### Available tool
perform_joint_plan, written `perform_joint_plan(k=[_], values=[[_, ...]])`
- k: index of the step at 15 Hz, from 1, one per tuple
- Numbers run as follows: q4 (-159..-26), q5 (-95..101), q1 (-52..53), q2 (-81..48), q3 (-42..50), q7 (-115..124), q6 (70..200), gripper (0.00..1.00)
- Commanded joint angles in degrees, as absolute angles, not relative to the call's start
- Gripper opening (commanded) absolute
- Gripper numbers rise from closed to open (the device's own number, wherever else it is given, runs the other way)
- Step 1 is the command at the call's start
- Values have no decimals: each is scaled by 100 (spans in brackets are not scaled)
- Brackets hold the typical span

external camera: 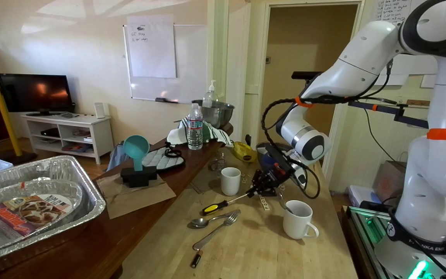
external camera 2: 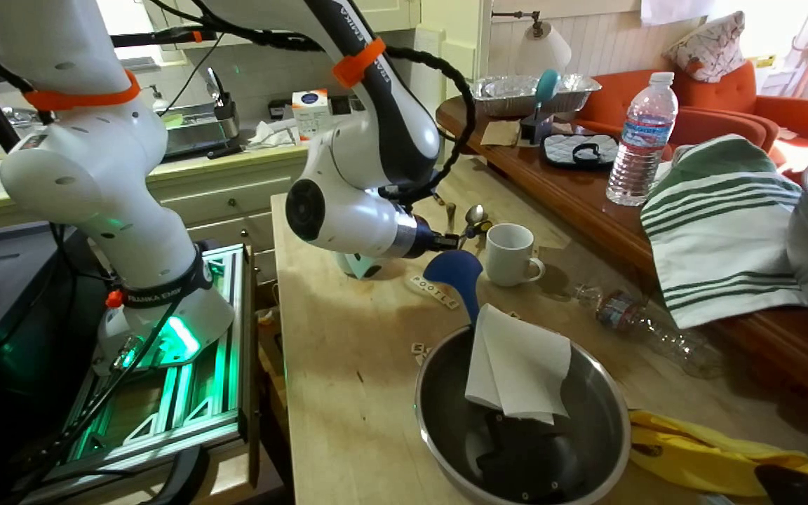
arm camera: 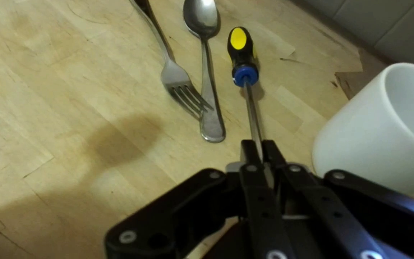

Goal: Move the screwdriver, which is in the cup, to the table

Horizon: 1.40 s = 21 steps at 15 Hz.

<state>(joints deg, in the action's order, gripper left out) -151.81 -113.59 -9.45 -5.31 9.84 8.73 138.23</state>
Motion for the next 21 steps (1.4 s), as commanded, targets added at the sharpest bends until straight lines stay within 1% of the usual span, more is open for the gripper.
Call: perform_joint_plan(k=[1, 2, 3, 4, 5, 7, 8, 10, 11, 12, 13, 14, 15, 16, 18, 19, 20, 21], values=[[-15083, -11344, -890, -689, 978, 1036, 14063, 2], [-15073, -11353, -889, -697, 982, 1024, 14088, 2], [-15061, -11344, -890, -701, 987, 1007, 14119, 6], [-15040, -11343, -894, -706, 996, 973, 14170, 22], [-15022, -11339, -899, -709, 1002, 970, 14220, 30], [-14990, -11318, -903, -720, 1007, 955, 14339, 35], [-14977, -11285, -907, -714, 1008, 995, 14375, 37], [-14963, -11224, -893, -659, 990, 1033, 14422, 26], [-14967, -11137, -860, -563, 968, 977, 14496, 23], [-14981, -10948, -826, -444, 938, 1012, 14543, 38], [-14989, -10718, -794, -326, 913, 1033, 14590, 49], [-15075, -10235, -748, -62, 870, 1225, 14592, 59], [-15136, -9679, -721, 164, 837, 1453, 14574, 66], [-15189, -9205, -656, 411, 767, 1686, 14706, 75], [-15272, -8311, -563, 804, 590, 2169, 14853, 88], [-15262, -7848, -541, 940, 494, 2419, 14939, 97], [-15224, -7391, -544, 1004, 413, 2629, 14897, 100], [-15174, -6921, -568, 1092, 348, 2818, 14825, 100]])
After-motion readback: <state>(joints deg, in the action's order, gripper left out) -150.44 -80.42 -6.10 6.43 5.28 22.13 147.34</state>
